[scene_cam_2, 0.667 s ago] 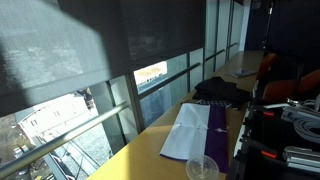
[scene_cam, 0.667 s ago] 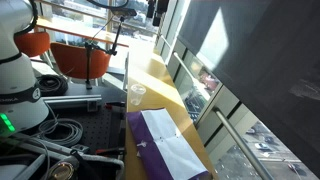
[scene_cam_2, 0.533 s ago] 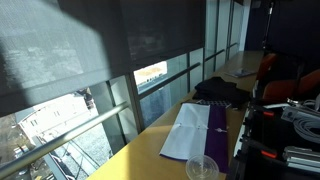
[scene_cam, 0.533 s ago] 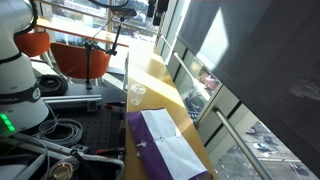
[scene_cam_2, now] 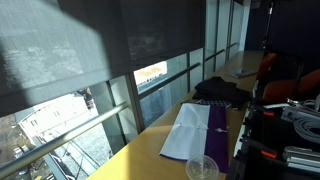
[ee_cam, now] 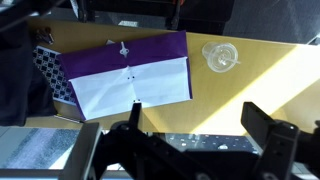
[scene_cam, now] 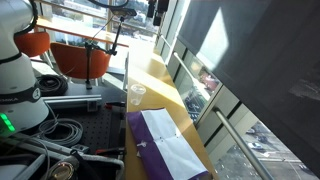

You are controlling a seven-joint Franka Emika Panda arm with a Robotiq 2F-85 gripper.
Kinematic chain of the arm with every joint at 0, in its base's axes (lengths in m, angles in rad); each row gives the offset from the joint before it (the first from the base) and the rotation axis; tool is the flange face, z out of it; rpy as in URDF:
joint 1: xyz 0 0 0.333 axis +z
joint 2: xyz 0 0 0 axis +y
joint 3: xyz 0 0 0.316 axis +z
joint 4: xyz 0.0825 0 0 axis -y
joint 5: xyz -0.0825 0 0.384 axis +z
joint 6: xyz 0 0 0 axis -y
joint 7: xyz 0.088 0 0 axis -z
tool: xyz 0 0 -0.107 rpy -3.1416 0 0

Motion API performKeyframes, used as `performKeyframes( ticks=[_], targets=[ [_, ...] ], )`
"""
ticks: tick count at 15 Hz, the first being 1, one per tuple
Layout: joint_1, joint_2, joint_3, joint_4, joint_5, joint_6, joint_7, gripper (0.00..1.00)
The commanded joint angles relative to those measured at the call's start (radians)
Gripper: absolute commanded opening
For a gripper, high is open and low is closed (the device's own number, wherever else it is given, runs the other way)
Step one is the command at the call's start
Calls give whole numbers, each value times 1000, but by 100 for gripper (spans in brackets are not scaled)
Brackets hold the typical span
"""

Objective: Close the folder

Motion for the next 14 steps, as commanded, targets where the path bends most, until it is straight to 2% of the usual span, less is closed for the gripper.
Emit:
performKeyframes(
  ticks=[1, 4, 7, 10, 14],
  targets=[
    [-61, 16, 36, -83, -116, 189, 24, 100],
    [-117, 79, 34, -159, -228, 416, 86, 100],
    [-161, 209, 12, -178, -257, 568, 125, 100],
    [-185, 367, 3, -147, -267, 635, 110, 100],
    [-180, 582, -48, -55, -236, 644, 2, 100]
  ],
)
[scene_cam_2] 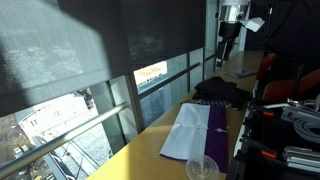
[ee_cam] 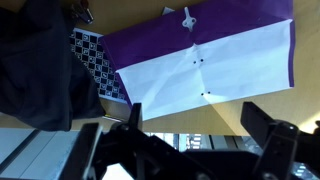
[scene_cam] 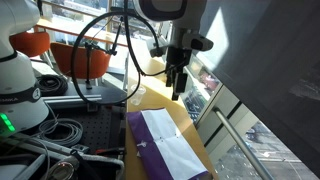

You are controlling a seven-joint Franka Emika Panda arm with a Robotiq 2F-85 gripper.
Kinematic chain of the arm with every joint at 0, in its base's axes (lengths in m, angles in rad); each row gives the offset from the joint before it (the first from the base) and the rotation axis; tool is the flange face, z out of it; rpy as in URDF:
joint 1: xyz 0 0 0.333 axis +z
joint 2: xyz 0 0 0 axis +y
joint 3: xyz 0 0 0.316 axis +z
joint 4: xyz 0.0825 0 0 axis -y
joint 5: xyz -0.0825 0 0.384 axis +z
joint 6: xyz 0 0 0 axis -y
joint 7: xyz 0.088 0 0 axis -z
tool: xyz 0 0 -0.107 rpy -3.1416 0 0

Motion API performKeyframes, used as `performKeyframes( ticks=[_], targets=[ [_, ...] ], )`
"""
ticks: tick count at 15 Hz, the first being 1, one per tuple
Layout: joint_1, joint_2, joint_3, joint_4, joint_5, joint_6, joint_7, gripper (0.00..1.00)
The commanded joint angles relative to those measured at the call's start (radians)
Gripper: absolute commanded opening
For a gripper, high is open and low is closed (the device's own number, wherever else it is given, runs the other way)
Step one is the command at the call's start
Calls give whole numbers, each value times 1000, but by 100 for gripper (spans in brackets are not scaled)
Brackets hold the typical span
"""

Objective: Close the folder

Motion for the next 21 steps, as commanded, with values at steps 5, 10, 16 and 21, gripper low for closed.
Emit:
performKeyframes(
  ticks=[5, 10, 16, 21],
  targets=[
    [-11, 402, -76, 261, 28, 20, -247, 100],
    [-90, 595, -42, 389, 95, 165, -518, 100],
    [-163, 695, -10, 436, 75, 311, -603, 100],
    [-179, 735, -4, 483, 73, 331, -617, 100]
  ],
)
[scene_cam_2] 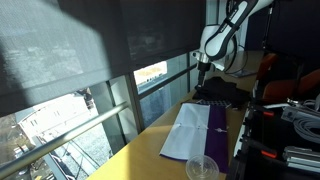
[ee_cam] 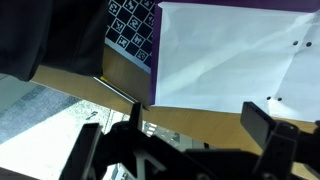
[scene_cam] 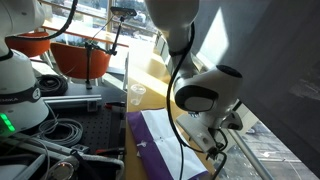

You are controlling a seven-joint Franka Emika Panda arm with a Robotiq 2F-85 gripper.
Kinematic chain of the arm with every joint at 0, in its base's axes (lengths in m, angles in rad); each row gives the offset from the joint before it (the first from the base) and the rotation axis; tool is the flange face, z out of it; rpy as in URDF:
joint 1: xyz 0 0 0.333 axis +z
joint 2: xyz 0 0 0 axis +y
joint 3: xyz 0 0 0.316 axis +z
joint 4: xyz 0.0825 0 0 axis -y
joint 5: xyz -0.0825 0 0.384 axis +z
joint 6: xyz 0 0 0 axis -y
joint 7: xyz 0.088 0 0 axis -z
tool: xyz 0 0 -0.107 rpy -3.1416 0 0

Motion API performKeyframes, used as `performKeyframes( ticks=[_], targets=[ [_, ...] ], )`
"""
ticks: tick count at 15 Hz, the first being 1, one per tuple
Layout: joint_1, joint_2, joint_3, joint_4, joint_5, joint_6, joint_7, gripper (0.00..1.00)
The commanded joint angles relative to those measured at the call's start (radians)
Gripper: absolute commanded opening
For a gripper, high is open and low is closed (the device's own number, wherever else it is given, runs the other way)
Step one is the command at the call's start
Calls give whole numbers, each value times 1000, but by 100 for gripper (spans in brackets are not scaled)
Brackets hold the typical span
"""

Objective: Close the folder

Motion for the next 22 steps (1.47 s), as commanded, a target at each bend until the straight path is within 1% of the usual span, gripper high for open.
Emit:
performKeyframes(
  ticks=[1, 2, 6, 8, 10, 12, 16, 18, 20, 22],
  targets=[
    [-30, -10, 36, -18, -9, -6, -17, 100],
    [-37, 0, 42, -10, -6, -9, -25, 100],
    [-144, 95, 132, 106, 26, -44, -196, 100],
    [-190, 157, 165, 188, 57, -114, -268, 100],
    [-215, 227, 177, 287, 96, -206, -323, 100],
    [-193, 294, 146, 380, 105, -260, -327, 100],
    [-142, 432, 111, 566, 93, -283, -283, 100],
    [-120, 522, 100, 682, 89, -307, -259, 100],
    [-103, 593, 92, 780, 91, -353, -224, 100],
    [-88, 655, 85, 877, 93, -433, -186, 100]
  ],
)
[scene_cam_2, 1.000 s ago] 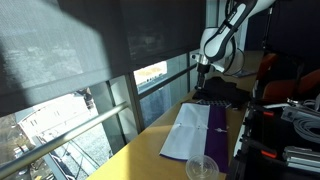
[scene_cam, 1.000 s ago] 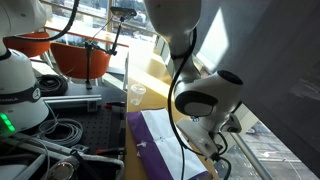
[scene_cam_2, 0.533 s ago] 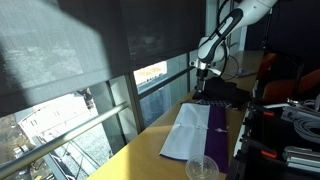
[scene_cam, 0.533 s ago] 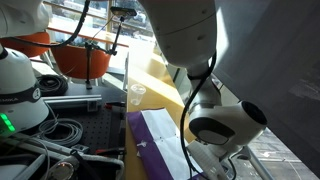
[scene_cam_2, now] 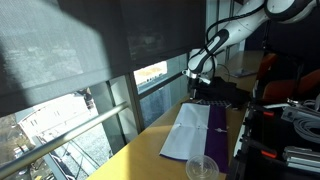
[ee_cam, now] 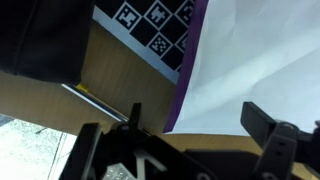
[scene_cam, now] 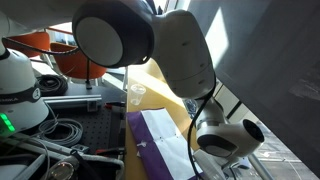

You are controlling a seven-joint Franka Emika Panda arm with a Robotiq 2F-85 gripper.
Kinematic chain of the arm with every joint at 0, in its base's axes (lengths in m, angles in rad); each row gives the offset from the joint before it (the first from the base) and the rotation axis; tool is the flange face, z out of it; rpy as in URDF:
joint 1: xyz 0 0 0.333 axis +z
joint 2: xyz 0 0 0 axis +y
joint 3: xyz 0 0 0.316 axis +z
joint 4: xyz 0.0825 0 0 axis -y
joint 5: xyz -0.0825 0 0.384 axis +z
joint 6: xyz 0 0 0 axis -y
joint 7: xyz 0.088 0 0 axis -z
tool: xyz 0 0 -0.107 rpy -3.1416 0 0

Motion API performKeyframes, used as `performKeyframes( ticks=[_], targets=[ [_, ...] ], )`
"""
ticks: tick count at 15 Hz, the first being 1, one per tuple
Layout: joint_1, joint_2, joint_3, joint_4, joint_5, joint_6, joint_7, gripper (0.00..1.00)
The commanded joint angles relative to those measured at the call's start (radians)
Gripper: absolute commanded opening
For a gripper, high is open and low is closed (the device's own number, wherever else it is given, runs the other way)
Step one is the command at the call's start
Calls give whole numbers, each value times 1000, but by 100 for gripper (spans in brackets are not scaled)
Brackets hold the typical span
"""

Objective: Close the folder

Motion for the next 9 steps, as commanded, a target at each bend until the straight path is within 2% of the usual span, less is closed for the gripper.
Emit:
performKeyframes(
  ticks=[1, 4, 5, 6, 9],
  targets=[
    [34, 138, -22, 235, 11, -159, 66, 100],
    [34, 203, -17, 376, 23, -301, 105, 100],
    [26, 229, -6, 429, 21, -350, 118, 75],
    [24, 248, -3, 474, 22, -393, 125, 74],
    [7, 300, 13, 586, 39, -518, 140, 50]
  ],
)
